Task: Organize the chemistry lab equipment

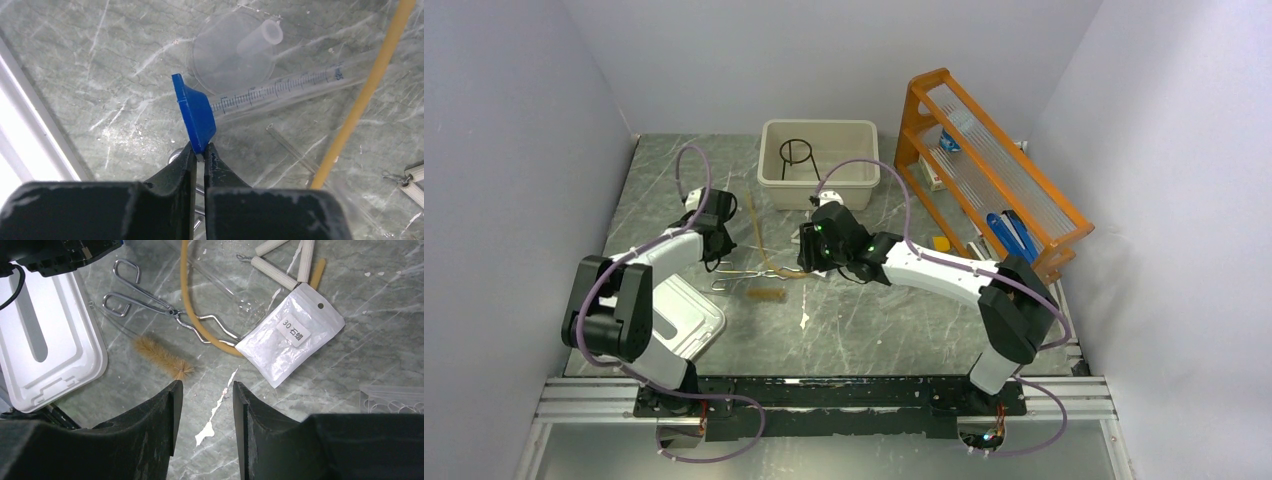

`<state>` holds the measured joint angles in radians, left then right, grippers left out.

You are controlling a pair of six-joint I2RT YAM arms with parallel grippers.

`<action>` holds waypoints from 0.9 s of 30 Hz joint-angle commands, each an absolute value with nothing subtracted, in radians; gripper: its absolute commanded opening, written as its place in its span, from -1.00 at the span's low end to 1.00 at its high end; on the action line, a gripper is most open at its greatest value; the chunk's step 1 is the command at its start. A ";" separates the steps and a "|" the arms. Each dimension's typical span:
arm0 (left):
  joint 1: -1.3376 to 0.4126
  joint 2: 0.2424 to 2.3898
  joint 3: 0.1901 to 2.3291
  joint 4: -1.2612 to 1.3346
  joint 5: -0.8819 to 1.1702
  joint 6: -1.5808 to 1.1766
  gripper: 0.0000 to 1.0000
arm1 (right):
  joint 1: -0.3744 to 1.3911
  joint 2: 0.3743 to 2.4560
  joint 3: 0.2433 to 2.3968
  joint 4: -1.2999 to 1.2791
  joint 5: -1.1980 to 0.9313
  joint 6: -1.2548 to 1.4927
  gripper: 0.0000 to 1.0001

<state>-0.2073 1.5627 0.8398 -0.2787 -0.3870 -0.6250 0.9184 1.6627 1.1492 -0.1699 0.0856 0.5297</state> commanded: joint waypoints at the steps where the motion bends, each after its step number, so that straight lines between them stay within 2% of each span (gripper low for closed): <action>1: -0.201 1.510 0.874 -0.304 -0.418 -0.608 -0.89 | 0.923 1.624 1.150 -0.168 0.093 0.529 -0.10; 10: -0.215 1.432 0.916 -0.462 -0.286 -0.575 -0.90 | 0.922 1.591 1.135 -0.153 0.097 0.543 -0.10; 19: -0.215 1.230 0.940 -0.581 -0.250 -0.537 -0.91 | 0.922 1.561 1.133 -0.113 0.046 0.572 -0.08; 27: -0.215 1.129 1.065 -0.659 -0.255 -0.428 -0.91 | 0.919 1.547 1.260 -0.107 0.031 0.385 0.13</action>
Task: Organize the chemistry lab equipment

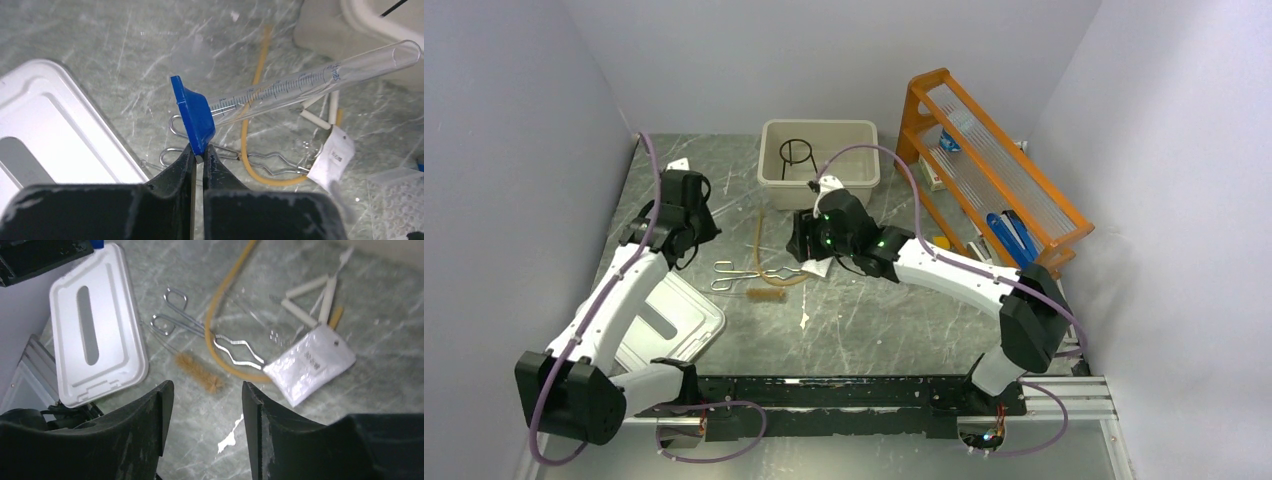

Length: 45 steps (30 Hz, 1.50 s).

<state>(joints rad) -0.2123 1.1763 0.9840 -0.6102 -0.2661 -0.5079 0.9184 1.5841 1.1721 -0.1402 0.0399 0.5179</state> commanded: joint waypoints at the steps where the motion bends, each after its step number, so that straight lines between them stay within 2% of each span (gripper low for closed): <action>1: -0.215 1.122 1.083 -0.664 -0.250 -0.409 -0.90 | 0.918 1.548 1.290 -0.114 0.037 0.341 0.19; 6: -0.215 1.131 1.153 -0.663 -0.047 -0.290 -0.91 | 0.874 1.631 1.513 -0.254 -0.028 0.146 0.43; 12: -0.216 1.152 1.157 -0.616 0.171 -0.153 -0.90 | 0.819 1.754 1.772 -0.419 -0.176 -0.081 0.49; 16: -0.232 1.141 1.147 -0.583 0.218 -0.099 -0.90 | 0.769 1.859 1.942 -0.584 -0.370 -0.213 0.54; 20: -0.256 1.112 1.112 -0.549 0.201 -0.063 -0.91 | 0.760 1.955 2.085 -0.764 -0.459 -0.299 0.54; 25: -0.341 1.082 1.084 -0.542 0.110 -0.017 -0.90 | 0.764 1.976 2.074 -0.810 -0.569 -0.325 0.53; 30: -0.388 1.065 1.076 -0.539 0.029 0.025 -0.91 | 0.766 2.003 2.077 -0.845 -0.591 -0.310 0.40; 39: -0.397 1.033 1.066 -0.519 0.032 0.035 -0.90 | 0.767 2.030 2.077 -0.881 -0.593 -0.310 0.01; 45: -0.397 1.020 1.069 -0.529 0.033 0.027 -0.91 | 0.765 2.045 2.125 -0.873 -0.584 -0.295 -0.59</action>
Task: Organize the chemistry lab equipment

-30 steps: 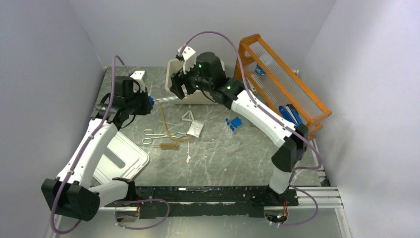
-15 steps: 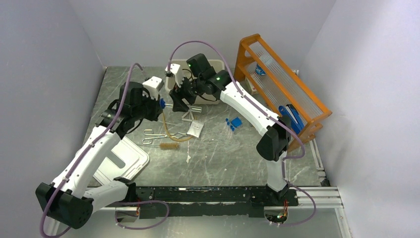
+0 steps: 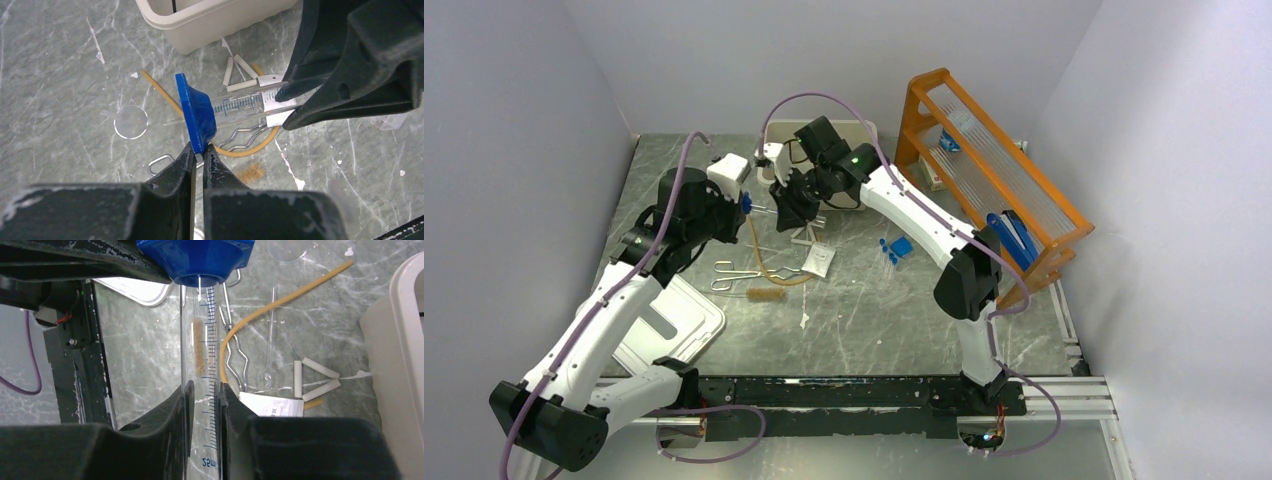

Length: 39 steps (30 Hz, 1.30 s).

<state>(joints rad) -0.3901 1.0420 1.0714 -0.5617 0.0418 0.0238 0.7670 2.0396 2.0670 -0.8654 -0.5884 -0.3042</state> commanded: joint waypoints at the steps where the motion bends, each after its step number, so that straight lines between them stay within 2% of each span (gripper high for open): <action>1: -0.397 1.020 1.073 -0.535 0.030 0.020 -0.86 | 0.765 2.042 2.129 -0.867 -0.586 -0.296 -0.66; 5: -0.397 1.013 1.086 -0.530 0.024 -0.040 -0.36 | 0.749 2.029 2.145 -0.853 -0.599 -0.304 -0.77; 8: -0.397 0.999 1.105 -0.506 0.022 -0.093 0.18 | 0.721 2.032 2.164 -0.854 -0.612 -0.308 -0.78; 13: -0.397 0.966 1.151 -0.482 -0.037 -0.170 0.53 | 0.647 2.049 2.194 -0.851 -0.632 -0.324 -0.79; 18: -0.397 0.949 1.156 -0.456 -0.088 -0.231 0.59 | 0.586 2.126 2.293 -0.875 -0.632 -0.393 -0.78; 24: -0.397 0.969 1.098 -0.407 -0.010 -0.289 0.56 | 0.533 2.307 2.482 -0.965 -0.615 -0.496 -0.76; 39: -0.397 1.110 1.023 -0.367 0.003 -0.381 0.50 | 0.479 2.405 2.473 -0.929 -0.653 -0.589 -0.73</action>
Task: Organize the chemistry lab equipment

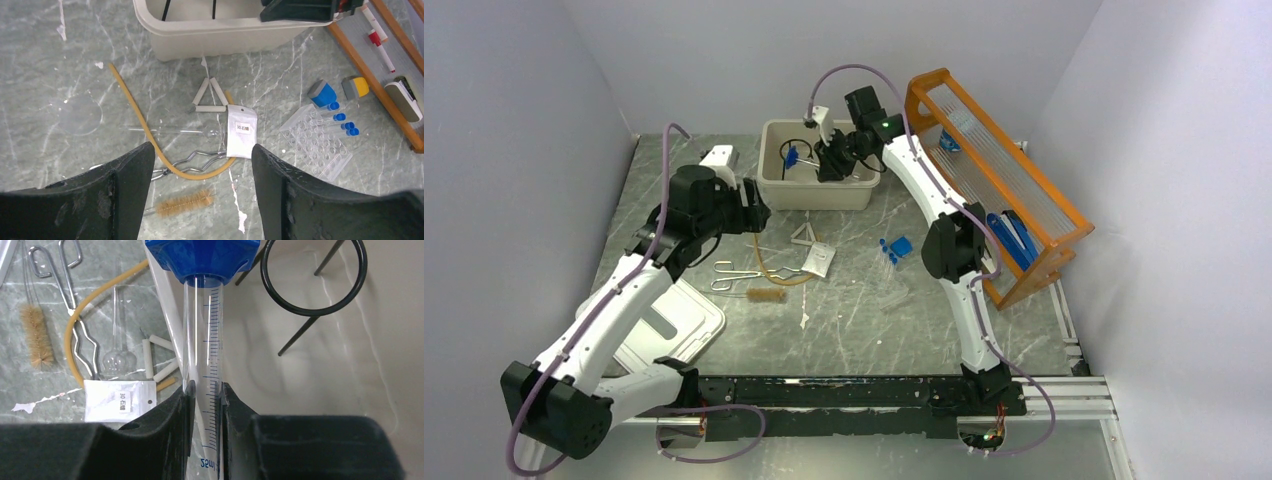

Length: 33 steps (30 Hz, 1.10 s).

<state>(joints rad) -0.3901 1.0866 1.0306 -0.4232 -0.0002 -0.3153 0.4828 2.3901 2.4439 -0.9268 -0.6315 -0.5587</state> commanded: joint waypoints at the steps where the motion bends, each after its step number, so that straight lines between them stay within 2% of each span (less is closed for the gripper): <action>1: -0.397 1.123 1.021 -0.363 -0.015 -0.420 0.51 | 0.479 2.406 2.465 -0.917 -0.640 -0.583 -0.73; 11: -0.397 1.274 1.024 -0.271 -0.025 -0.579 0.46 | 0.453 2.413 2.418 -0.751 -0.517 -0.458 -0.73; 22: -0.397 1.318 1.039 -0.272 -0.088 -0.614 0.46 | 0.457 2.405 2.341 -0.822 -0.642 -0.589 -0.75; 28: -0.396 1.357 1.047 -0.243 -0.145 -0.643 0.48 | 0.475 2.369 2.291 -0.807 -0.669 -0.572 -0.74; 31: -0.395 1.403 1.060 -0.201 -0.178 -0.654 0.46 | 0.488 2.368 2.290 -0.808 -0.668 -0.553 -0.74; 33: -0.392 1.443 1.070 -0.159 -0.190 -0.657 0.36 | 0.497 2.371 2.289 -0.804 -0.663 -0.542 -0.74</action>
